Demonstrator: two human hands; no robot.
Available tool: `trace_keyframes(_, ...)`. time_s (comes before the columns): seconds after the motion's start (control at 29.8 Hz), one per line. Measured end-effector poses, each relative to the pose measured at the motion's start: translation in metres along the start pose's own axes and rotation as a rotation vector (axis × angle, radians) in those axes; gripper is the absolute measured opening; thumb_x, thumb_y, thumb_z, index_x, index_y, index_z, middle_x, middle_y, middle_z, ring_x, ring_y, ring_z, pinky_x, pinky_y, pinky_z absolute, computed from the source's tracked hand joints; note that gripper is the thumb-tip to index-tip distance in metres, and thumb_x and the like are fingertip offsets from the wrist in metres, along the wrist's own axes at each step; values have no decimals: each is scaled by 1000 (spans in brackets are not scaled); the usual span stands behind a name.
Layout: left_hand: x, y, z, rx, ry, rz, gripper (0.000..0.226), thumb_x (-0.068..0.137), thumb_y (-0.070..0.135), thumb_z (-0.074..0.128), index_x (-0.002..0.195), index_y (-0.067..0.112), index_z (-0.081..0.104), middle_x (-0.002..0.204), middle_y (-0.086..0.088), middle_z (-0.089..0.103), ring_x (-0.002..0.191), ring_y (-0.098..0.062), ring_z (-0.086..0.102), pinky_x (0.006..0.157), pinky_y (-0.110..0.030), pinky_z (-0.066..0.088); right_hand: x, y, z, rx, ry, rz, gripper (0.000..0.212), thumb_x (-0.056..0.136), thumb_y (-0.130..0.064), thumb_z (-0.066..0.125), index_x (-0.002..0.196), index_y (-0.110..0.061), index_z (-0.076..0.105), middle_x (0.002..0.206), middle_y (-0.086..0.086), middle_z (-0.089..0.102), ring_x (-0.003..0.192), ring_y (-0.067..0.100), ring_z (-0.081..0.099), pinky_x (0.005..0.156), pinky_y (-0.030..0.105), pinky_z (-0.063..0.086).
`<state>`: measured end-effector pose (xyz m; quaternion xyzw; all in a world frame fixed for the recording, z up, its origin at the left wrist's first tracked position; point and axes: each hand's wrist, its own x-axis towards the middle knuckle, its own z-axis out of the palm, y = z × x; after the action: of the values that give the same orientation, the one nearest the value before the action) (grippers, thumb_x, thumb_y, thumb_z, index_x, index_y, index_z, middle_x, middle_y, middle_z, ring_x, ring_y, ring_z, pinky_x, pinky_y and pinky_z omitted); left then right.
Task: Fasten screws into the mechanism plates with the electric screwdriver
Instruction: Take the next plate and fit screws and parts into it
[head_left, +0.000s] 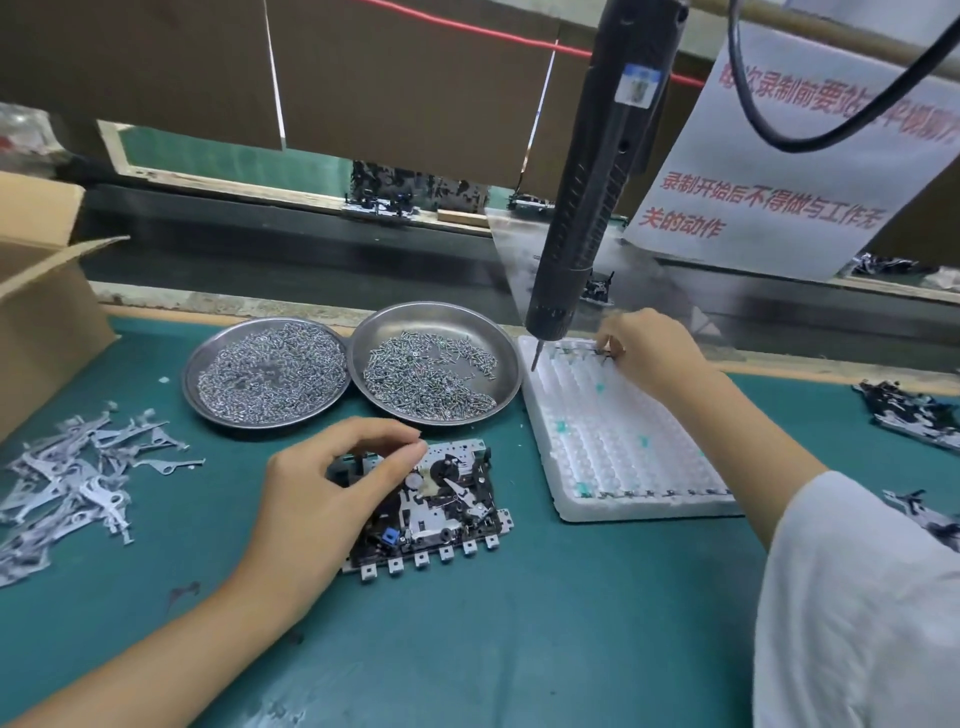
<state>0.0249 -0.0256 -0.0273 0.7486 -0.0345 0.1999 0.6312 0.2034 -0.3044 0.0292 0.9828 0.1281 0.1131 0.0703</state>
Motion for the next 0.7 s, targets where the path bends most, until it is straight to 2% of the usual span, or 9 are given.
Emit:
trace_keyframes(0.13, -1, 3, 1, -9, -16, 5, 17, 67, 35, 73, 84, 37, 74, 81, 16, 73, 78, 3, 66, 73, -9, 47, -2, 0, 2, -45, -16, -35, 31, 82, 9, 47, 104, -7, 62, 103, 14, 66, 94, 32, 59, 75, 38, 47)
trace_keyframes(0.3, -1, 4, 1, -27, -11, -11, 13, 66, 31, 74, 79, 30, 76, 78, 12, 73, 72, 2, 66, 70, -7, 46, -1, -3, 3, -83, -25, -62, 33, 82, 8, 44, 111, -3, 57, 104, 16, 64, 94, 34, 58, 74, 39, 44)
trace_keyframes(0.47, -2, 4, 0, -10, -5, -24, 13, 66, 30, 75, 79, 28, 76, 77, 12, 73, 72, 2, 65, 69, -7, 46, -2, -5, 2, -105, -51, -114, 23, 84, 9, 44, 101, -3, 54, 97, 19, 62, 79, 32, 53, 71, 39, 45)
trace_keyframes(0.57, -1, 5, 0, -10, -6, -30, 14, 66, 32, 75, 79, 29, 76, 78, 12, 73, 73, 1, 66, 71, -9, 46, -1, -3, 0, -95, -77, -129, 17, 85, 9, 44, 91, -7, 45, 94, 19, 60, 76, 32, 52, 71, 41, 47)
trace_keyframes(0.7, 0, 5, 0, 4, -7, -24, 13, 66, 31, 75, 79, 29, 76, 79, 13, 73, 72, 2, 65, 69, -7, 45, -1, -2, -1, -68, -79, -140, 22, 85, 9, 44, 83, -11, 36, 90, 18, 60, 71, 30, 50, 70, 42, 50)
